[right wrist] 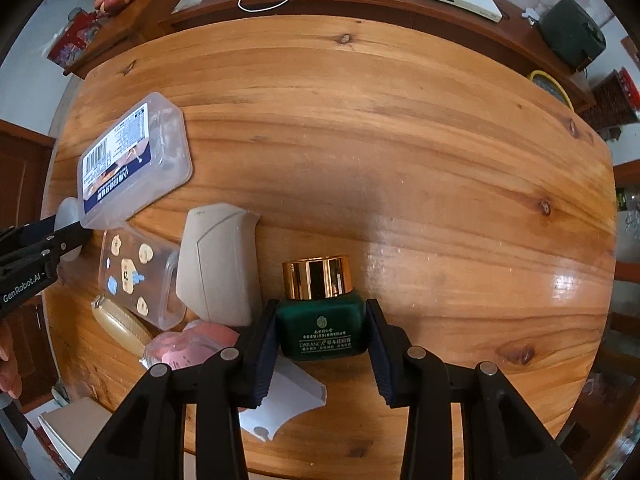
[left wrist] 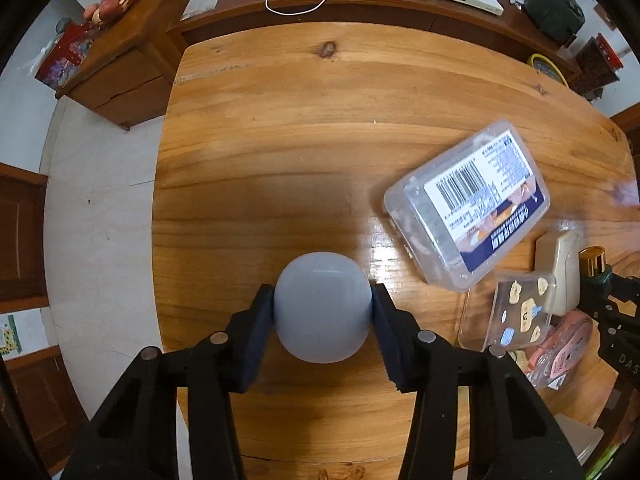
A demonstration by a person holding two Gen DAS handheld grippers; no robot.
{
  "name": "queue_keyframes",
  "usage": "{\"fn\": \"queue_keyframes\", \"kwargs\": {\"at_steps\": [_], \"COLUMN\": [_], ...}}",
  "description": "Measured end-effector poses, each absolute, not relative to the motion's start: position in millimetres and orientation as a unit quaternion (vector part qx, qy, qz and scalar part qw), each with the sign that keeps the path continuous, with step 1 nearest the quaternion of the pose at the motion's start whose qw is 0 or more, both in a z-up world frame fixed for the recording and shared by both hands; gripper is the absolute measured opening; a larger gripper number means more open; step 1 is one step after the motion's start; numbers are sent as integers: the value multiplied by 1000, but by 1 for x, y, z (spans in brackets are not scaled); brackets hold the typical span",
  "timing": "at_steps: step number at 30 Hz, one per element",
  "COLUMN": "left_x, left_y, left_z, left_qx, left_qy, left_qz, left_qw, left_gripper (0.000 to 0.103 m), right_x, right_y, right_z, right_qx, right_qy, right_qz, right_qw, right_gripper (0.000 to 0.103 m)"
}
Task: Organize rigid objects
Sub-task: 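Grasp the white round case with the left tool while the right tool grasps the green jar, then carry the white case with the left tool while the right tool carries the green jar to the tray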
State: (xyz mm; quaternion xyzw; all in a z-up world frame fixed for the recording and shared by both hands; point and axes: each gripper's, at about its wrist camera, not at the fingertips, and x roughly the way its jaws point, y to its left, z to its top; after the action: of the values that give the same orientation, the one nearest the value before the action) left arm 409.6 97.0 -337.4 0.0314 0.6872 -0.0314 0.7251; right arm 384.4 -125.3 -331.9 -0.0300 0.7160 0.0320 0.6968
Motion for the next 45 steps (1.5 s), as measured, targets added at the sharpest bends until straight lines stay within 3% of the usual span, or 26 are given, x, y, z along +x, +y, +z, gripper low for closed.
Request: {"fn": "queue_keyframes", "kwargs": {"at_steps": [10, 29, 37, 45], "left_x": [385, 234, 159, 109], "left_y": [95, 85, 75, 74], "left_z": [-303, -143, -135, -172], "left_qx": [22, 31, 33, 38], "left_qy": [665, 563, 555, 578], "left_qz": [-29, -119, -108, -62], "left_qw": [746, 817, 824, 813], "left_gripper": [51, 51, 51, 51], "right_x": [363, 210, 128, 76], "right_y": [-142, -124, -106, -91], "right_z": [-309, -146, -129, -170], "right_qx": [1, 40, 5, -16], "right_qy": [695, 559, 532, 560], "right_qz": [28, 117, 146, 158], "right_qw": [718, 820, 834, 813], "right_gripper": [41, 41, 41, 41]}}
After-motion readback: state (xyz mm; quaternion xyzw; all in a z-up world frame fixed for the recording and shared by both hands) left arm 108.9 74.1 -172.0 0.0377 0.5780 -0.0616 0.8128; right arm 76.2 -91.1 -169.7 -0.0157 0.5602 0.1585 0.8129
